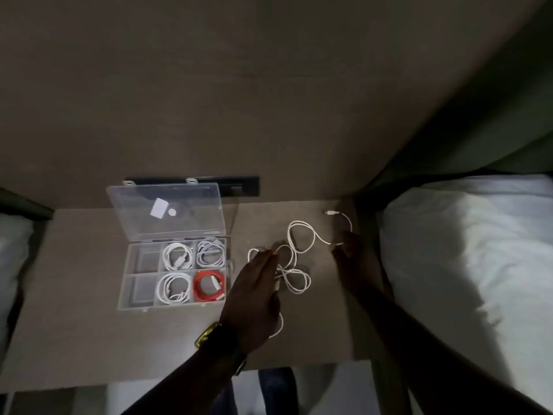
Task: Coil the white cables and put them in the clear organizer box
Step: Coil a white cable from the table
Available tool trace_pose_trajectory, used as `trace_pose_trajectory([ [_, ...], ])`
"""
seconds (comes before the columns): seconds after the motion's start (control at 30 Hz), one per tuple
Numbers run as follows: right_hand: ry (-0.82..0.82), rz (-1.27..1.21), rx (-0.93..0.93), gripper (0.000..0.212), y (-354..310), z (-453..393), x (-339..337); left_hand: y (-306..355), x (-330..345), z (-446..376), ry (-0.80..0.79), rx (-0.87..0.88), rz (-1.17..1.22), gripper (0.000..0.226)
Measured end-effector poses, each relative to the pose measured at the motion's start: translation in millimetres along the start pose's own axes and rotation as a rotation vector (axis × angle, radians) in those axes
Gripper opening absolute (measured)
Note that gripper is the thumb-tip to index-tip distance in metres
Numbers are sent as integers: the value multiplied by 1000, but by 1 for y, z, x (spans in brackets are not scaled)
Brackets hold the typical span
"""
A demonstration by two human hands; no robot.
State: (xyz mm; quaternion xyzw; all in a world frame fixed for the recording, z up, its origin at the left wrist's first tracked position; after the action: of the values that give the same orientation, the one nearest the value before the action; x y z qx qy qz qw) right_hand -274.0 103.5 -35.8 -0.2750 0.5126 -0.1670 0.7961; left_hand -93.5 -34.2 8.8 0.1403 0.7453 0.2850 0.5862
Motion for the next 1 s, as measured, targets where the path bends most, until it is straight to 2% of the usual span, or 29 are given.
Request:
trace_pose_trajectory([
  [0.07, 88, -53, 175, 57, 24, -29, -3, -6, 7, -5, 8, -18, 27, 63],
  [0.13, 78, -106, 412, 59, 55, -54, 14, -11, 12, -10, 4, -42, 50, 58],
  [0.2, 82, -233, 537, 60, 87, -69, 40, -12, 13, -18, 14, -36, 76, 56],
  [0.3, -39, -141, 290, 40, 73, -80, 54, -16, 11, -32, 20, -48, 79, 55],
  [0.37, 124, -180, 78, 44, 38, -64, 9, -17, 4, -44, 63, -49, 112, 51],
  [0.4, 162, -183, -64, 38, 13, -51, -11, -15, -4, -53, 87, -65, 149, 50],
  [0.47, 87, -85, -370, 11, -43, -18, -33, -8, -20, -74, 124, -105, 182, 54],
  [0.53, 48, -37, -543, 7, -78, 7, -48, 1, -31, -93, 96, -114, 180, 57],
  [0.57, 50, -53, -581, 9, -87, 12, -54, 7, -33, -100, 65, -108, 203, 51],
  [0.63, 32, -168, -611, 12, -100, 14, -63, 20, -34, -109, 8, -145, 401, 31],
  [0.67, 13, -247, -590, 12, -103, 11, -63, 21, -33, -109, -1, -220, 568, 32],
  [0.73, -25, -401, -515, 11, -106, 4, -58, 17, -26, -102, 54, -502, 1034, 36],
  [0.8, -66, -499, -438, 9, -105, 4, -47, 24, -16, -97, 108, -734, 1613, 32],
  [0.87, -123, -452, -414, 18, -102, 11, -30, 23, -31, -105, 211, -742, 2015, 31],
  [0.93, -215, -241, -504, 26, -104, 31, -13, 3, -55, -115, 363, -677, 2118, 31],
  [1.0, -357, 5, -670, 22, -109, 61, 4, -14, -76, -122, 472, -607, 2054, 26],
])
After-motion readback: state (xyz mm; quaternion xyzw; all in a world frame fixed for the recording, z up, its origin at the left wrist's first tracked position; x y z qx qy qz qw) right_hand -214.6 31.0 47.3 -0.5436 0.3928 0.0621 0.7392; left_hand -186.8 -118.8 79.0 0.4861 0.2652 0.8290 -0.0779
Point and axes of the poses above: each hand's wrist, its own z-axis away from the middle knuckle, its own x-axis out of the palm, y = z × x, the point moved 10 cm from there along -z, towards the middle knuckle, and after that the axes turned 6 degrees about x, right-handed, at the moved point
